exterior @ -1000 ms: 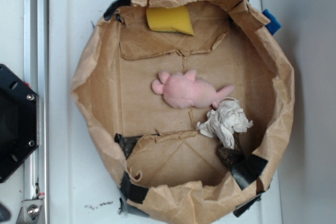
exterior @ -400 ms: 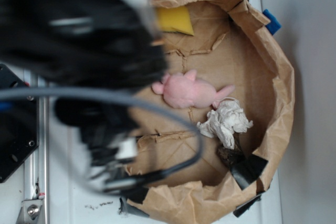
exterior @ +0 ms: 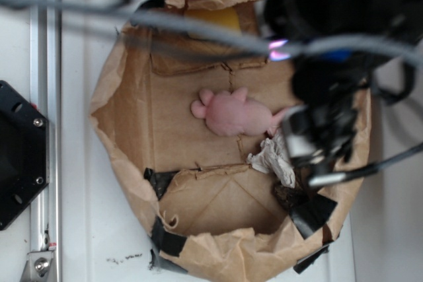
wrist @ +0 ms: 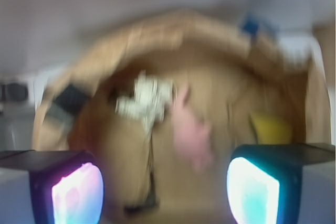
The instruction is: Grab the green sponge.
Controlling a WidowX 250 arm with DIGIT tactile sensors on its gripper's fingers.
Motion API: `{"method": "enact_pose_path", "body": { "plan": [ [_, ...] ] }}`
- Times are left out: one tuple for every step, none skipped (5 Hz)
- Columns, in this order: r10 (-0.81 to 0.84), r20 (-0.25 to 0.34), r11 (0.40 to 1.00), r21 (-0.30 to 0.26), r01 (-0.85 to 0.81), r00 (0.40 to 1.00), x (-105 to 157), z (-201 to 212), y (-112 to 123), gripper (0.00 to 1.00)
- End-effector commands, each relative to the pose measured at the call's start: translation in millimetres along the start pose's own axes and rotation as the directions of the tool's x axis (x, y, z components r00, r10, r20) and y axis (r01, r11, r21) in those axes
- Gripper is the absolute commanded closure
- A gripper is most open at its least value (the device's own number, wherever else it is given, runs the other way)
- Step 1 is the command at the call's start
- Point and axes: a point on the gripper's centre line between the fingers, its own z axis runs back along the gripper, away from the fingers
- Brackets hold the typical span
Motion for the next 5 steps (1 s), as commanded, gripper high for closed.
{"method": "enact_pose_path", "body": {
  "plan": [
    [-0.021, -0.017, 1.000, -0.013, 0.020, 1.000, 21.3, 3.0, 35.7, 0.00],
    [-0.021, -0.017, 1.000, -0.013, 0.020, 1.000, 21.3, 3.0, 35.7, 0.00],
    [-0.021, -0.017, 1.000, -0.013, 0.020, 1.000, 21.3, 3.0, 35.7, 0.00],
    [-0.021, -0.017, 1.000, -0.013, 0.020, 1.000, 21.3, 3.0, 35.7, 0.00],
    [-0.011, -0.011, 1.000, -0.015, 0.011, 1.000, 18.8, -5.6, 26.8, 0.00]
  ]
}}
